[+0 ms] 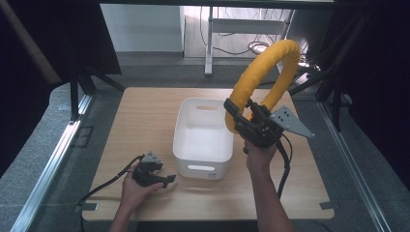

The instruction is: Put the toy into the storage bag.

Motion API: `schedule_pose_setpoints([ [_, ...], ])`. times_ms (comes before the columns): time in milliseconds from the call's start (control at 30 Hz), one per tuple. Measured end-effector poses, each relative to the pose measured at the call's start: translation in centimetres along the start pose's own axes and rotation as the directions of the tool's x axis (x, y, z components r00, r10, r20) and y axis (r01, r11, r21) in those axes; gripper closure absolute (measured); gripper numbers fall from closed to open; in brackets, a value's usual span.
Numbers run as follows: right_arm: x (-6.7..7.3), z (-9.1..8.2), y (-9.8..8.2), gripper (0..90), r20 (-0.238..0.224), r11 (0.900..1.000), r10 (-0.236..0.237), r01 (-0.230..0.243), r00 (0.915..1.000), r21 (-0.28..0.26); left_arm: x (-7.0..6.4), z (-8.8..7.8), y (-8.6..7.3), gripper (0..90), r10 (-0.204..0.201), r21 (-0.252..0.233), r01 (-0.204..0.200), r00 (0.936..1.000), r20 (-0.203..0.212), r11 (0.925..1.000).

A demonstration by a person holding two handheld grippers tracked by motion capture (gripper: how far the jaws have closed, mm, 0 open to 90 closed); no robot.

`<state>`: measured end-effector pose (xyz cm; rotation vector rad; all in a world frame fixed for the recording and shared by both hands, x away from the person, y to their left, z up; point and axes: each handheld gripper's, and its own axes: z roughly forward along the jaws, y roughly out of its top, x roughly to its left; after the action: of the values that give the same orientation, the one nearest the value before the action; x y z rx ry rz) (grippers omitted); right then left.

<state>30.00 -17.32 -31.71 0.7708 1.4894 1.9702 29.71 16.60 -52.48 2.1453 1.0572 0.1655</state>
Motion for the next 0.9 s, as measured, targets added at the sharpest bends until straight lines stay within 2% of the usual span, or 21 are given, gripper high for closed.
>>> schedule_pose_setpoints([
  [567,2.8,2.9,-0.8,49.6,-0.081,1.0,0.002,-0.001,0.9967,0.016,0.1,-0.1,0.0,23.7,0.005,0.004,-0.005,1.0,0.003,1.0],
  [900,3.3,4.0,-1.8,49.6,-0.101,0.999,0.021,-0.017,0.9947,0.044,0.1,-0.1,0.0,23.6,0.007,0.006,-0.007,1.0,0.002,1.0],
])
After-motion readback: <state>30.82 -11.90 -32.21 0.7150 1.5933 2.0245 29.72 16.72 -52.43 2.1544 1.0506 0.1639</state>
